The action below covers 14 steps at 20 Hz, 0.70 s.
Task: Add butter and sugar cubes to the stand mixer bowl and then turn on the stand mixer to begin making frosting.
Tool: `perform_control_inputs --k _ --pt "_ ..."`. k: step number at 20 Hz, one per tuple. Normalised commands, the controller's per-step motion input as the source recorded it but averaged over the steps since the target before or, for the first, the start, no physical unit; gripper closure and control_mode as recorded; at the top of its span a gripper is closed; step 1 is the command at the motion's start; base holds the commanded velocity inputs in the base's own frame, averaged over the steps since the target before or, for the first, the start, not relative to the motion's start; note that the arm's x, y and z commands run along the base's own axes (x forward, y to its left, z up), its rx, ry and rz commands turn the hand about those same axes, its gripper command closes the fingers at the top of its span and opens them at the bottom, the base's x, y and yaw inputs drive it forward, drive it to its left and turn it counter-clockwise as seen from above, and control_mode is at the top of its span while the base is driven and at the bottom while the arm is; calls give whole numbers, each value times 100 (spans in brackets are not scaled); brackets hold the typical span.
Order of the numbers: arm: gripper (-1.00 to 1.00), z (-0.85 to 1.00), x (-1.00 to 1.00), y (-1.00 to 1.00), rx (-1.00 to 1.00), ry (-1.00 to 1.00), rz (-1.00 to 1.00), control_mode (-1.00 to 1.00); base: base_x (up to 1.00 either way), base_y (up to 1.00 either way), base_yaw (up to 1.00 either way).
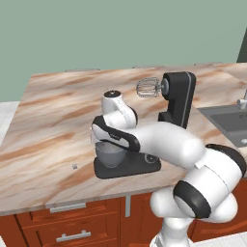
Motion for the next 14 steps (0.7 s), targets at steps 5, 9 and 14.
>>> perform_control_inputs --k 5,9,14 --pt "-100 79 -47 14 0 -3 0 -100 0 0 0" --pt "-100 44 -45 60 0 0 0 -100 0 0 0" --pt "-100 14 -31 82 0 3 0 -100 0 0 0"
